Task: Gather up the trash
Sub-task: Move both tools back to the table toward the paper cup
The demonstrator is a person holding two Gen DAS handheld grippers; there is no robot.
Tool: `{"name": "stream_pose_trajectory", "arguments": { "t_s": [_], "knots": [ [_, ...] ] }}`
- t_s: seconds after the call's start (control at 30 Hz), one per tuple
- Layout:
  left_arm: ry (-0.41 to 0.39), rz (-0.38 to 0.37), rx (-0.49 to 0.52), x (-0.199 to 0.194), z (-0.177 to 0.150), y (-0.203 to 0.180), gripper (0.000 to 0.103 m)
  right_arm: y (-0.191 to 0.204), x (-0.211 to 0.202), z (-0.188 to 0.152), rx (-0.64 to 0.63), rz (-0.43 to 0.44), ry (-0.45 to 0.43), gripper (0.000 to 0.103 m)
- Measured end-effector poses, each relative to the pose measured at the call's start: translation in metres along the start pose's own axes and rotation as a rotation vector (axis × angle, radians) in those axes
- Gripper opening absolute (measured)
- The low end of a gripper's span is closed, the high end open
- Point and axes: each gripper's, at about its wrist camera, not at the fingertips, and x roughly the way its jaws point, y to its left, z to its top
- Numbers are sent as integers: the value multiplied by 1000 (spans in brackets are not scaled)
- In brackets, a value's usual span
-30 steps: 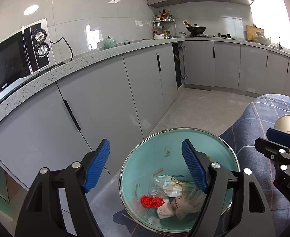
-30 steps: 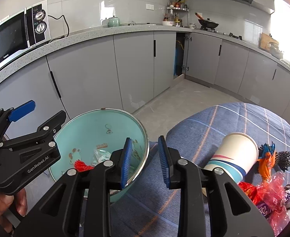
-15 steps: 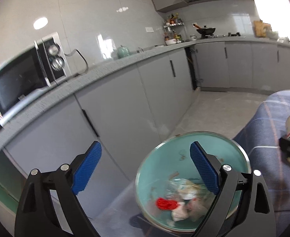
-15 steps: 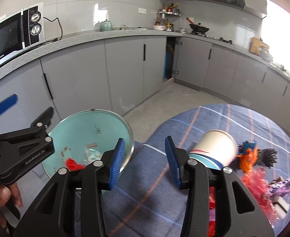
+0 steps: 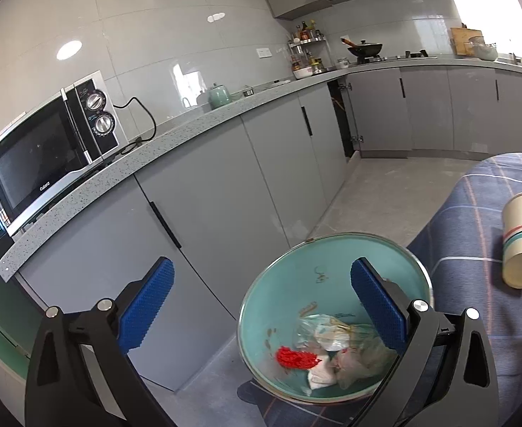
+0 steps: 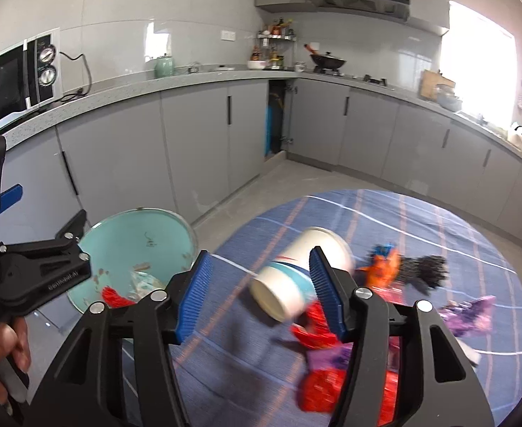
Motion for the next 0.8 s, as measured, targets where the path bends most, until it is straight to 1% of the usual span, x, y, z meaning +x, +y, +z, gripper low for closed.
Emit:
{"name": "stream_pose_trajectory", "arguments": {
  "t_s": [0.07,0.23,0.33,0.4,0.57,0.63,0.8],
  "knots": [
    [0,-9,-3,-4,1,-3,98,-12,-8,-4,8,-25,-1,59],
    [-3,-54,3,-17,1,-23,98,-58,-31,-21,58,-132,11,61],
    [-10,-102,34,-27,0,-43,98,-85,-42,-36,97,-188,23,61],
    [-17,-153,64,-36,-2,-59,98,-105,-48,-49,127,-225,37,61],
    [-48,-236,116,-58,-2,-95,98,-135,-57,-71,187,-275,60,61],
    [-61,-249,135,-62,-1,-105,98,-145,-60,-80,211,-282,70,61],
    [-76,-279,154,-60,8,-128,98,-154,-59,-83,233,-281,73,61]
  ]
}}
